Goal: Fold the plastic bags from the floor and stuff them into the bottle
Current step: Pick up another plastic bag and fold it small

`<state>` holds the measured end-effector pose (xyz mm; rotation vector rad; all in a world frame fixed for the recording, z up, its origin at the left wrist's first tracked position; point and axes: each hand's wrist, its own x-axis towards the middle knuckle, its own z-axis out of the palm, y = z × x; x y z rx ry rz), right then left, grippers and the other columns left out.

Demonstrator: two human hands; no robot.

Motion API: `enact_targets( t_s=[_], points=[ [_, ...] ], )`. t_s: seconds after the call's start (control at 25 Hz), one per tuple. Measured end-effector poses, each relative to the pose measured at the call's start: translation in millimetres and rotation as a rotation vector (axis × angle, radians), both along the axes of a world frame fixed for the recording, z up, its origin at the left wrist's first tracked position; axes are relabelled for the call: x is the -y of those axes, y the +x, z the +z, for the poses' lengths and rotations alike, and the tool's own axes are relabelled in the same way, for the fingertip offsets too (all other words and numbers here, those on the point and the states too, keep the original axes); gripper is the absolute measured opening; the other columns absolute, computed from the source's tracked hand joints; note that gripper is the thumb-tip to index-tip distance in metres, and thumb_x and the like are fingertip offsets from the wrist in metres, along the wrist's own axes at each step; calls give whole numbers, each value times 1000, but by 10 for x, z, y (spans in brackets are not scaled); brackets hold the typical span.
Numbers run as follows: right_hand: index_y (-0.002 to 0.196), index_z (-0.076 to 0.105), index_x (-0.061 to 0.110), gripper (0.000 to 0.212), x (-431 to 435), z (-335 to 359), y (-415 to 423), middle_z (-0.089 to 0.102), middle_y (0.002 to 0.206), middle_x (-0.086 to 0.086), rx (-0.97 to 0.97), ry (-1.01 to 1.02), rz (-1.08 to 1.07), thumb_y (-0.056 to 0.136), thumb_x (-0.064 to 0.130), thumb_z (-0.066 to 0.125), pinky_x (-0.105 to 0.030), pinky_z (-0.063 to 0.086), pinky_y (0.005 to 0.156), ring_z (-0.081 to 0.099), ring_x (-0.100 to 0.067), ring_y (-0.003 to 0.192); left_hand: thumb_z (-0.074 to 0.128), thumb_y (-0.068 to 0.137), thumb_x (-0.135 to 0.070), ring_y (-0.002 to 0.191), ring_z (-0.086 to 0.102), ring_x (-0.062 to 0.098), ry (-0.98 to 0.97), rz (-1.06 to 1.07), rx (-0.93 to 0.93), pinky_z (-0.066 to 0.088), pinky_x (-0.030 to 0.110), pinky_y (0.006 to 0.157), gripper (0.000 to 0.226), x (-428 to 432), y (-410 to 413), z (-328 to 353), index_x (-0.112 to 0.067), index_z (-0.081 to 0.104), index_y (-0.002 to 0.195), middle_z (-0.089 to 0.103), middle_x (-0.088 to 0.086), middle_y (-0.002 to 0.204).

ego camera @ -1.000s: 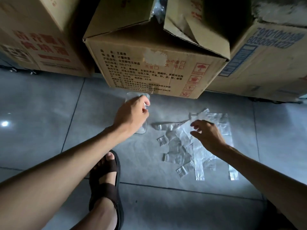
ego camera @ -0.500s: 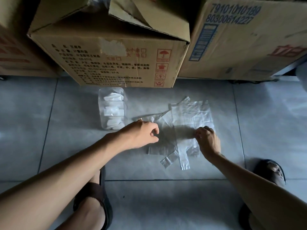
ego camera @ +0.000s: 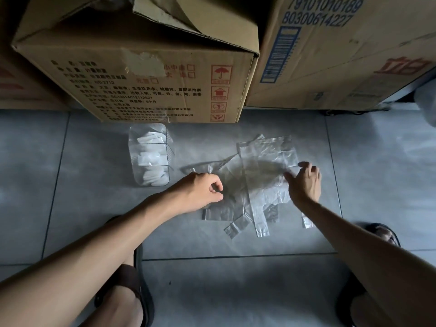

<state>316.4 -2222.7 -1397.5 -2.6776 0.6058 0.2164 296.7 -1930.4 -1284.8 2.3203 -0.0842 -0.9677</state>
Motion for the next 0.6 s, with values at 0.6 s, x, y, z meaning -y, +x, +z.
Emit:
enact_targets(
  t_s=[0.6],
  points=[
    [84,62,12,3,77,65,470,66,90,-11,28,139,4,84,14,64,-36,46,70,59,-30,85,57,94,-32,149,22,28,374,-592,118,25,41,119,63,287,27,-760,-11,34,149,22,12,160]
  ],
)
